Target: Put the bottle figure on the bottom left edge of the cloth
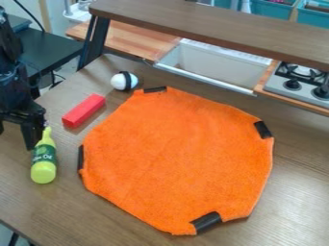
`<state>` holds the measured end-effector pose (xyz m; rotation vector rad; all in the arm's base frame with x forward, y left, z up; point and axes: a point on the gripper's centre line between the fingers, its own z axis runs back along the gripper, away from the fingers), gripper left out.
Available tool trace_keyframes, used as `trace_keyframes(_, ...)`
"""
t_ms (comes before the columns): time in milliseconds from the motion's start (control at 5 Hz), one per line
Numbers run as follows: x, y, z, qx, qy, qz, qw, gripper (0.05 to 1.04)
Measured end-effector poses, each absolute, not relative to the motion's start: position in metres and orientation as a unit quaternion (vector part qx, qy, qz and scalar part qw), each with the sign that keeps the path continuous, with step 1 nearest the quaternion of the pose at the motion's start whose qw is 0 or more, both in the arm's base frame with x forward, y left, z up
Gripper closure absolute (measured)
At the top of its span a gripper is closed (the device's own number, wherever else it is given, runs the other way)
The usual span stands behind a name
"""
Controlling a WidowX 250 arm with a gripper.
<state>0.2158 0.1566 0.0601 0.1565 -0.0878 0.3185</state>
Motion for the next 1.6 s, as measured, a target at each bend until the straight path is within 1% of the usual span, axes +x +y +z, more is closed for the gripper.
trace_keyframes(200, 0.216, 0.155, 0.055, 0.071, -0.037, 0.162, 0.984, 0.085)
trace_keyframes(400, 0.223, 0.154, 0.045, 0.045, -0.054, 0.197, 0.978, 0.085)
trace_keyframes(800, 0.249, 0.164, 0.032, 0.007, -0.07, 0.286, 0.956, 0.085)
trace_keyframes(1200, 0.255, 0.171, 0.018, 0.008, -0.075, 0.323, 0.943, 0.085)
trace_keyframes(1600, 0.247, 0.163, 0.005, -0.001, -0.062, 0.342, 0.938, 0.085)
